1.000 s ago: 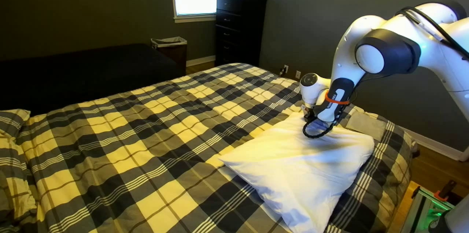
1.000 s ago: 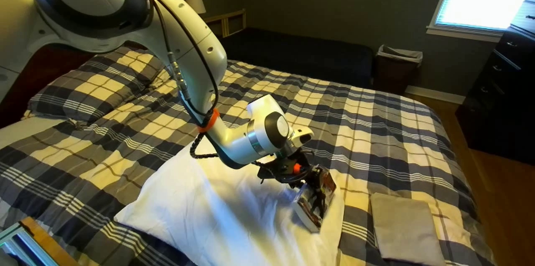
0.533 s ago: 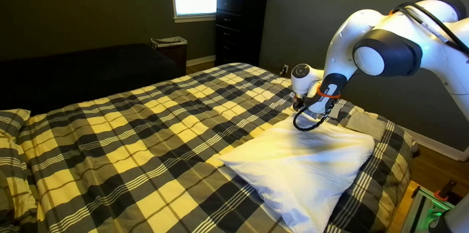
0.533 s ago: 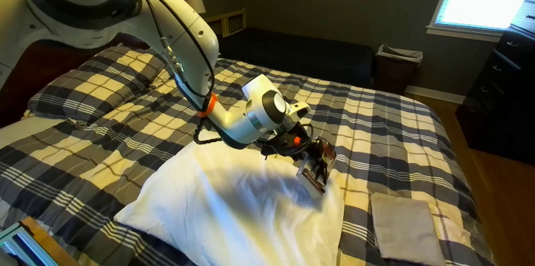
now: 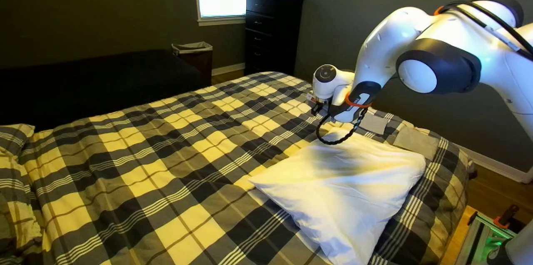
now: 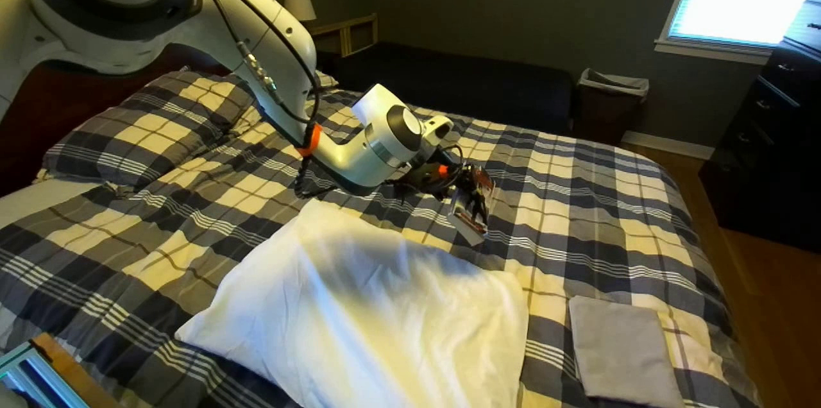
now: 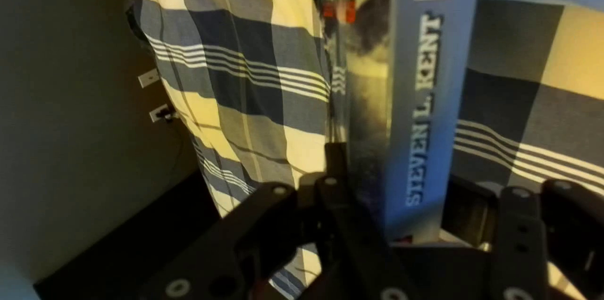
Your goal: Put the grey beddings on the pillow and take the book off the pillow
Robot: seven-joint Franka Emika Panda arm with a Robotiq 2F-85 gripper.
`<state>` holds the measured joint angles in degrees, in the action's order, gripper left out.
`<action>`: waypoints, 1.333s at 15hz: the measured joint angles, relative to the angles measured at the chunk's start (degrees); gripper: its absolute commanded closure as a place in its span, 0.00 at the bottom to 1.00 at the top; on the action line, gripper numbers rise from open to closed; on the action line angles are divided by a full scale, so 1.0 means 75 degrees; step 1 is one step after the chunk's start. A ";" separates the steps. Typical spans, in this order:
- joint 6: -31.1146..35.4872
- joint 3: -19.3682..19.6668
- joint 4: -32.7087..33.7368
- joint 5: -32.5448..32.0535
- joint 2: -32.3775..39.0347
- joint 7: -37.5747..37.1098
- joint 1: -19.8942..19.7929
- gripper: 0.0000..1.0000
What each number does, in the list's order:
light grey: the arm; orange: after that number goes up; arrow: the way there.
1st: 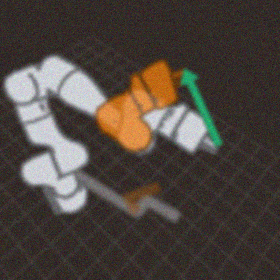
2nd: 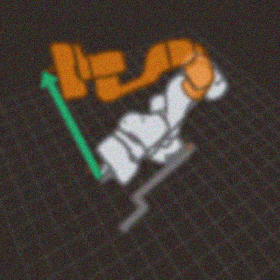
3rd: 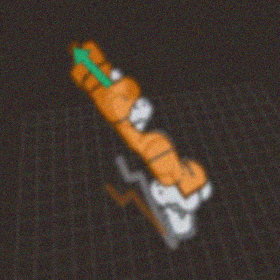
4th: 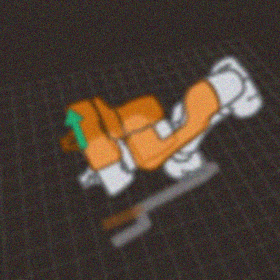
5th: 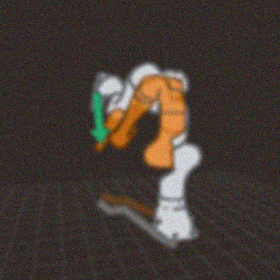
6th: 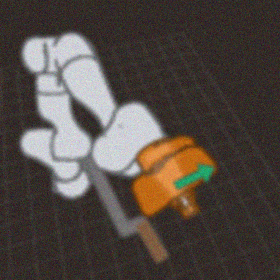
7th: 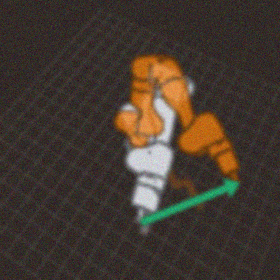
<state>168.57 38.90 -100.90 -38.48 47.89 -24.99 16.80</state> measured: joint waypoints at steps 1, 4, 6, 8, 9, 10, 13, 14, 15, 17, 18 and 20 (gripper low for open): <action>0.0064 -0.0008 0.0081 0.0000 0.0058 0.0006 0.0045 0.92; 0.0181 -0.0059 0.0332 0.0040 0.0313 0.0052 0.0105 0.92; 0.0183 -0.0130 0.0496 0.0153 0.0515 0.0158 0.0098 0.92; 0.0183 -0.0240 0.0653 0.0320 0.0708 0.0331 0.0070 0.92; 0.0183 -0.0314 0.0725 0.0426 0.0793 0.0442 0.0044 0.92; 0.0183 -0.0416 0.0800 0.0551 0.0859 0.0587 -0.0006 0.92; 0.0183 -0.0711 0.1058 0.0929 0.1042 0.1016 -0.0183 0.92; 0.0183 -0.0794 0.1147 0.1050 0.1096 0.1148 -0.0246 0.92; 0.0183 -0.0867 0.1241 0.1175 0.1151 0.1268 -0.0308 0.92; 0.0181 -0.1004 0.1425 0.1435 0.1259 0.1432 -0.0436 0.92; 0.0176 -0.1062 0.1511 0.1545 0.1311 0.1485 -0.0499 0.92; 0.0133 -0.1159 0.1677 0.1754 0.1408 0.1554 -0.0610 0.92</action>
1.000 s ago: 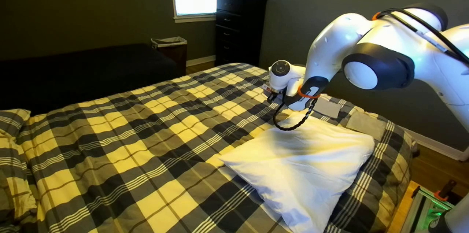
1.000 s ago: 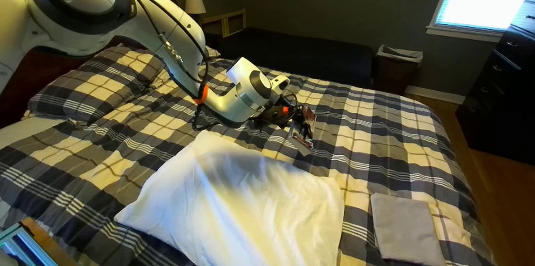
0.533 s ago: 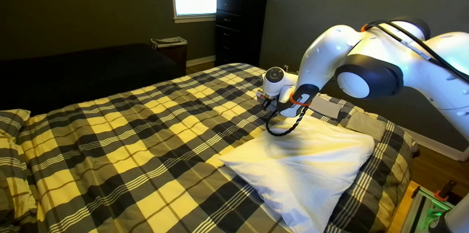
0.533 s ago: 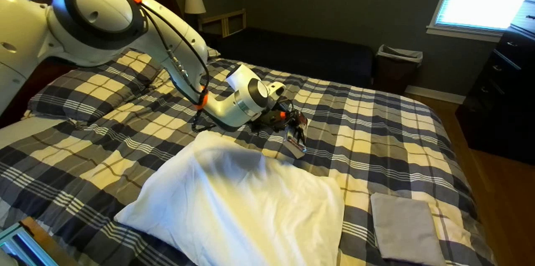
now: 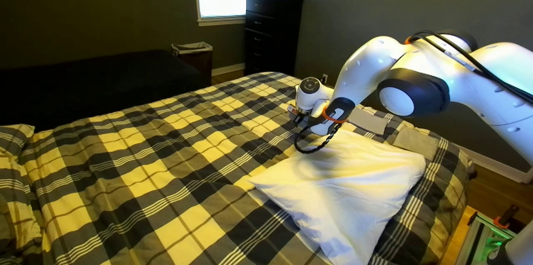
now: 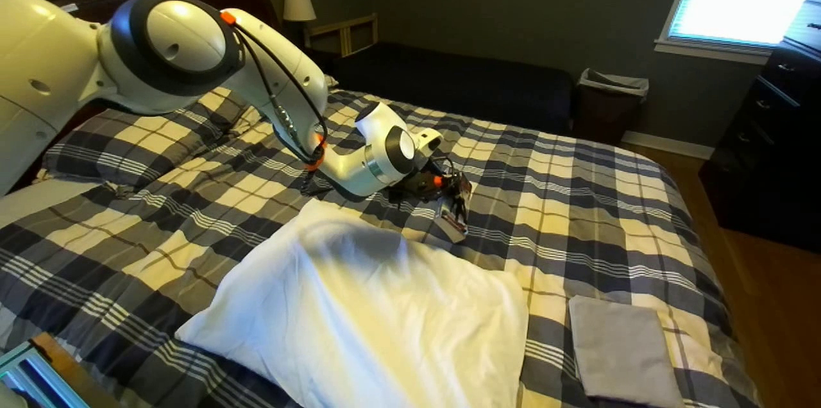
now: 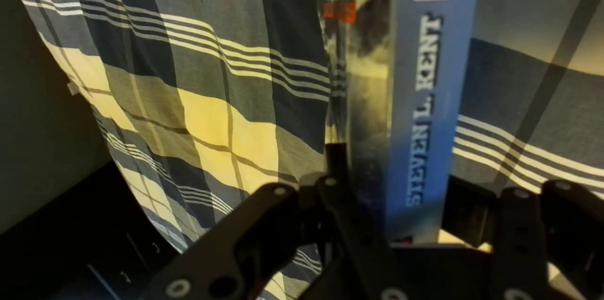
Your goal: Put the grey beddings on the pillow and take the book off the pillow
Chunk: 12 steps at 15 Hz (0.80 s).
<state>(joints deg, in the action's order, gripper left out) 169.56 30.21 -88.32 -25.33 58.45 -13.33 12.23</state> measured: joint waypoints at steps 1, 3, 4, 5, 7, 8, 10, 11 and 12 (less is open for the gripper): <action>-0.0046 -0.0050 0.0070 0.0095 0.0037 0.0025 -0.0052 0.92; -0.0189 -0.0150 0.0208 0.0271 0.0102 0.0051 -0.0144 0.92; -0.0259 -0.0181 0.0276 0.0342 0.0134 0.0053 -0.0176 0.92; -0.0356 -0.0210 0.0348 0.0399 0.0164 0.0053 -0.0202 0.42; -0.0546 -0.0301 0.0453 0.0467 0.0194 0.0060 -0.0260 0.34; -0.0653 -0.0362 0.0500 0.0490 0.0195 0.0064 -0.0292 0.27; -0.0780 -0.0475 0.0586 0.0516 0.0189 0.0076 -0.0356 0.12; -0.0795 -0.0514 0.0608 0.0533 0.0172 0.0085 -0.0383 0.05; -0.0796 -0.0547 0.0615 0.0551 0.0143 0.0097 -0.0409 0.00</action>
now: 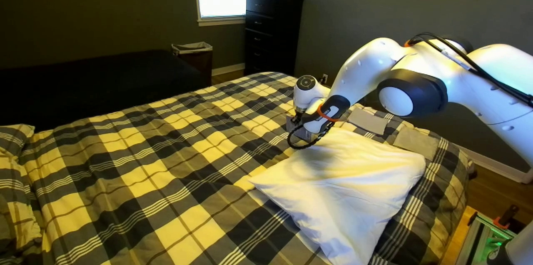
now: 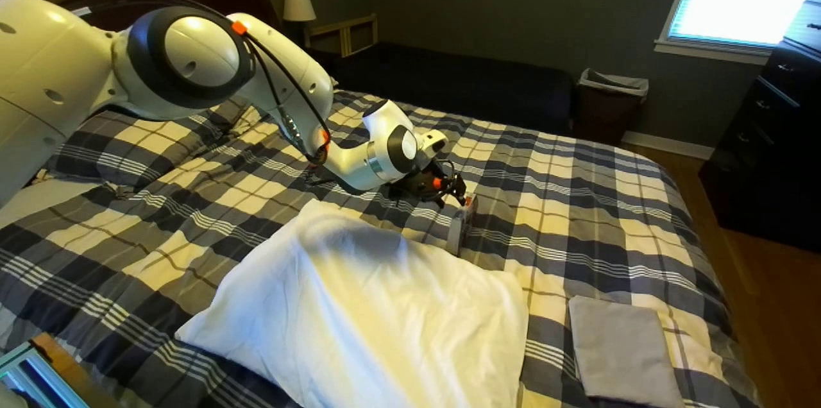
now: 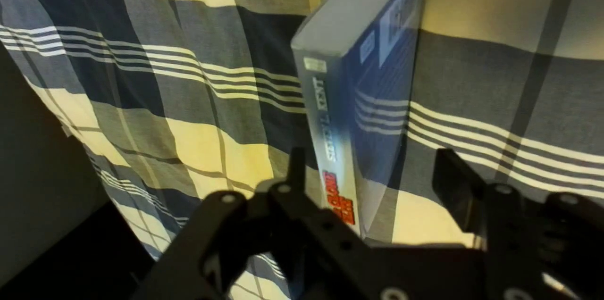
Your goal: Put the grey beddings on the pillow and take the book off the pillow
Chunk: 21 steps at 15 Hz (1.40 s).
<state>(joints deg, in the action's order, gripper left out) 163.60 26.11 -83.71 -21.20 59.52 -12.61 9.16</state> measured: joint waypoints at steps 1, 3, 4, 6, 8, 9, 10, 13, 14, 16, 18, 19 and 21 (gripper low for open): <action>0.0000 -0.0019 0.0001 0.0015 -0.0036 0.0004 -0.0023 0.00; 0.0000 -0.0019 -0.0011 0.0052 -0.0137 0.0004 -0.0052 0.00; 0.0000 -0.0010 -0.0049 0.0057 -0.0222 0.0004 -0.0067 0.00; 0.0000 0.0048 -0.0197 0.0058 -0.0440 -0.0005 -0.0099 0.00; 0.0000 0.0188 -0.0478 0.0058 -0.0742 -0.0033 -0.0111 0.00; 0.0000 0.0277 -0.0646 0.0058 -0.0894 -0.0061 -0.0117 0.00; 0.0000 0.0365 -0.0821 0.0058 -0.1040 -0.0074 -0.0131 0.00; -0.0005 0.0536 -0.1333 0.0058 -0.1410 -0.0064 -0.0286 0.00; -0.0014 0.0538 -0.1494 0.0058 -0.1507 -0.0030 -0.0388 0.00; -0.0113 0.0493 -0.1797 0.0058 -0.1684 0.0119 -0.0649 0.00; -0.0277 0.0448 -0.2071 0.0058 -0.1847 0.0318 -0.0943 0.00; -0.0363 0.0435 -0.2196 0.0058 -0.1913 0.0416 -0.1093 0.00; -0.0603 0.0409 -0.2379 0.0058 -0.2007 0.0623 -0.1385 0.00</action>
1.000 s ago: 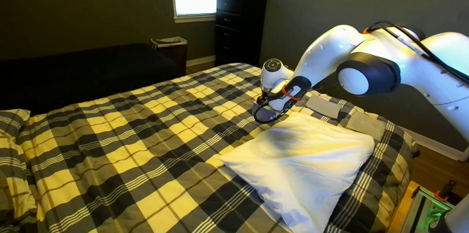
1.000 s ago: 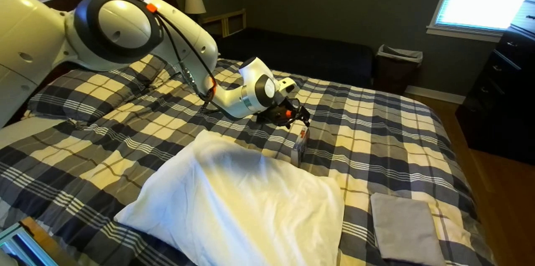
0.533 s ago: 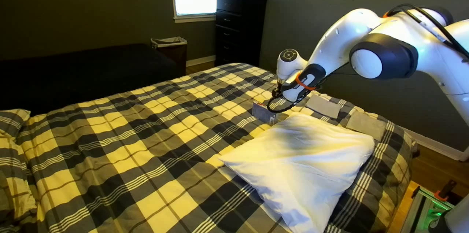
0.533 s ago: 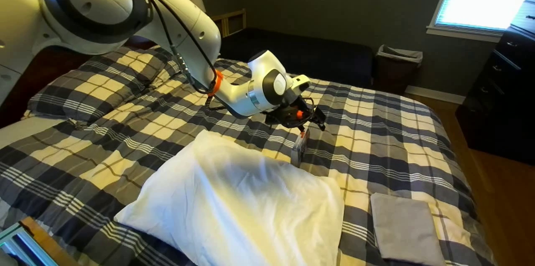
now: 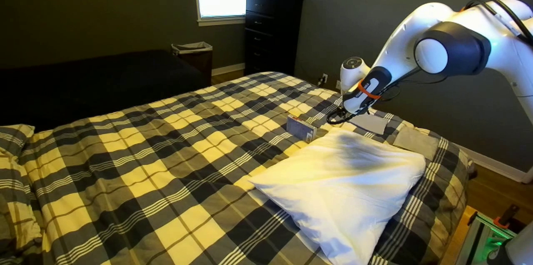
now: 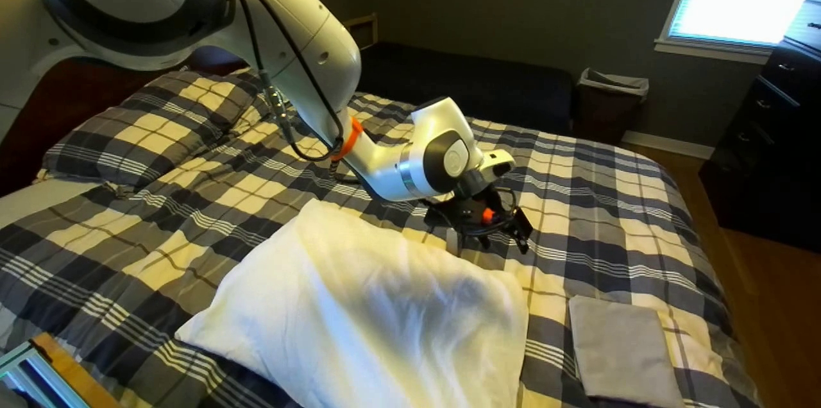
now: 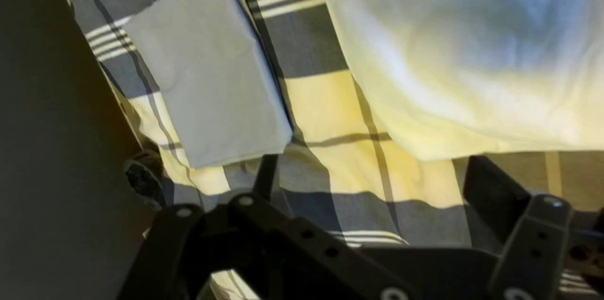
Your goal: Put the grey beddings on the pillow and take the book off the pillow
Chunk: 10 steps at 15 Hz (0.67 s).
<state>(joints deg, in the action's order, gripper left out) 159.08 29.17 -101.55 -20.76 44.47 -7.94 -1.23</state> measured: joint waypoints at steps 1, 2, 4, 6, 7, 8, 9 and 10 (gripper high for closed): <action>-0.0119 -0.0021 -0.0046 0.0000 -0.0015 0.0097 -0.0150 0.00; -0.0243 -0.0049 -0.0071 0.0000 -0.0014 0.0200 -0.0299 0.00; -0.0534 -0.0099 -0.0086 -0.0007 0.0007 0.0385 -0.0564 0.00; -0.0848 -0.0105 -0.0090 -0.0033 0.0053 0.0508 -0.0753 0.00; -0.1004 -0.0102 -0.0092 -0.0055 0.0082 0.0540 -0.0834 0.00; -0.1152 -0.0094 -0.0093 -0.0081 0.0125 0.0571 -0.0910 0.00; -0.1269 -0.0084 -0.0100 -0.0120 0.0172 0.0603 -0.0981 0.00; -0.1358 -0.0068 -0.0110 -0.0161 0.0229 0.0611 -0.1047 0.00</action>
<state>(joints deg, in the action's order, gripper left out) 148.89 28.66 -102.37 -21.97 46.19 -3.36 -9.09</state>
